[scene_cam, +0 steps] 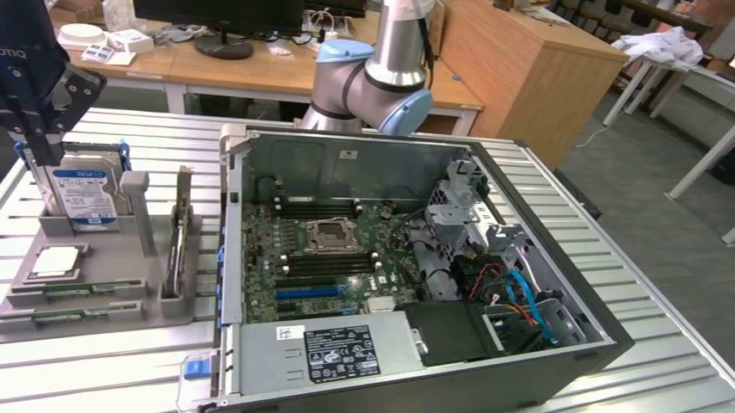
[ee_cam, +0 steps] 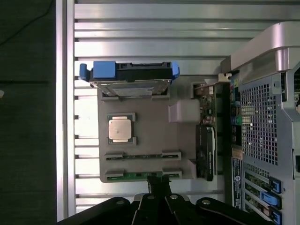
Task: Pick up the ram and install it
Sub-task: 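Reach for the ram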
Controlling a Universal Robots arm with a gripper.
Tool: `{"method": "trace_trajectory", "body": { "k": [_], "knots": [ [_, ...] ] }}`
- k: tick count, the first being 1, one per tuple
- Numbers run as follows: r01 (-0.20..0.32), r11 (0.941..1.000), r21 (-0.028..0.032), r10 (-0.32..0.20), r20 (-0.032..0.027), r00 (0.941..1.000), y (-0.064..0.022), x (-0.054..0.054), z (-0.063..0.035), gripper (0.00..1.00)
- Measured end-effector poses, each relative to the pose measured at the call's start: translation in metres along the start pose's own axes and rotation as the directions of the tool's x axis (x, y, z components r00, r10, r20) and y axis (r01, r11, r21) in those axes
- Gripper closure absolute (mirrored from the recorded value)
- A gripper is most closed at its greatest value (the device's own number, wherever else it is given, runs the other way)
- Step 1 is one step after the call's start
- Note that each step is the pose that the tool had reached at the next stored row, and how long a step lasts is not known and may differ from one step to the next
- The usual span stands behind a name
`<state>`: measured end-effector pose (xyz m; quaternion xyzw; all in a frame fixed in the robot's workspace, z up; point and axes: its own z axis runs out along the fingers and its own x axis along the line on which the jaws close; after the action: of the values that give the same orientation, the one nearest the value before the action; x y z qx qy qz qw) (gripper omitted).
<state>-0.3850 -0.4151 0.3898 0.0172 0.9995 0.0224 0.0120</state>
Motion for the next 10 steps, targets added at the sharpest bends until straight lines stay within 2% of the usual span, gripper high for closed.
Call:
{"method": "trace_trajectory", "body": {
  "k": [10],
  "knots": [
    [0.000, 1.0000, 0.0001, 0.000, -0.0001, 1.0000, -0.0093, 0.0011, -0.0005, 0.89]
  ]
}}
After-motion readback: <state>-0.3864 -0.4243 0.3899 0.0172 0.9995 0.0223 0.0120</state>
